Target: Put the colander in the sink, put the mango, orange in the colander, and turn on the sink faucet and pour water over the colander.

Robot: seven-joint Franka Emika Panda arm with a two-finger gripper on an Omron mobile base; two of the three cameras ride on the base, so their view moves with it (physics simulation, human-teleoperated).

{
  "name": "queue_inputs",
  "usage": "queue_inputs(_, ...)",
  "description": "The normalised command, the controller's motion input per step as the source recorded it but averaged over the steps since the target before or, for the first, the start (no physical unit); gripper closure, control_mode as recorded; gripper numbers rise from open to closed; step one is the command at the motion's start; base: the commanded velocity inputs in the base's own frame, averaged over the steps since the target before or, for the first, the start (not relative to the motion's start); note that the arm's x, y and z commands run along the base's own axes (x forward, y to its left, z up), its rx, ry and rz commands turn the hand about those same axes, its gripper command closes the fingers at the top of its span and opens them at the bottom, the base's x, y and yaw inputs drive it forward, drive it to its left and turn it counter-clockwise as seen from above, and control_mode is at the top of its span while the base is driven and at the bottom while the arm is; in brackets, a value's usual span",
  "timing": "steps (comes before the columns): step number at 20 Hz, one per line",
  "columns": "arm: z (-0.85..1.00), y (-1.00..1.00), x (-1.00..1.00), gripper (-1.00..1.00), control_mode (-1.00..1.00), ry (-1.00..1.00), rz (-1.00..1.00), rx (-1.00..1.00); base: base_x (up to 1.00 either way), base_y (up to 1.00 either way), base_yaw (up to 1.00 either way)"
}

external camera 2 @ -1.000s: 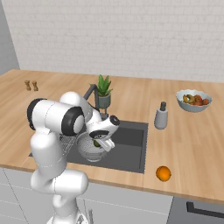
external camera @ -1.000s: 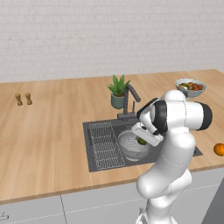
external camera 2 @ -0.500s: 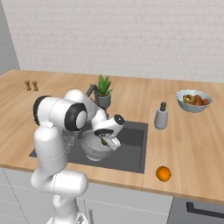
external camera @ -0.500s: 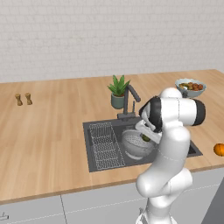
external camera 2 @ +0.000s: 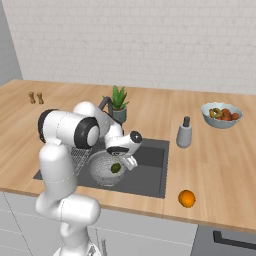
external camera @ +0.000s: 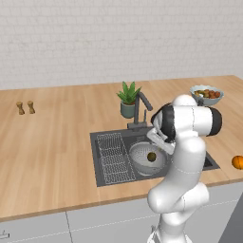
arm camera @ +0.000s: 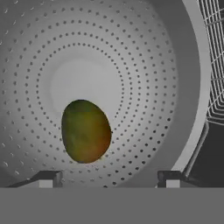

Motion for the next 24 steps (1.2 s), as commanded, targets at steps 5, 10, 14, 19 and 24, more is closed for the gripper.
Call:
queue_inputs(5,-0.15,0.00,-0.02,-1.00,-1.00,-0.12,0.00,0.00,0.00,0.00,0.00)
queue_inputs(10,0.43,-0.01,-0.43,-1.00,-1.00,-0.32,0.00,0.09,0.00,0.00,0.00)
queue_inputs(14,0.71,-0.04,-0.55,-1.00,-1.00,-0.35,0.00,0.06,0.00,0.00,0.00)
queue_inputs(19,0.69,-0.21,-0.56,-1.00,-1.00,-0.22,0.00,-0.01,0.00,0.00,0.00)
queue_inputs(24,0.59,-0.46,-0.33,-1.00,-1.00,-0.02,0.00,-0.09,0.00,0.00,0.00)
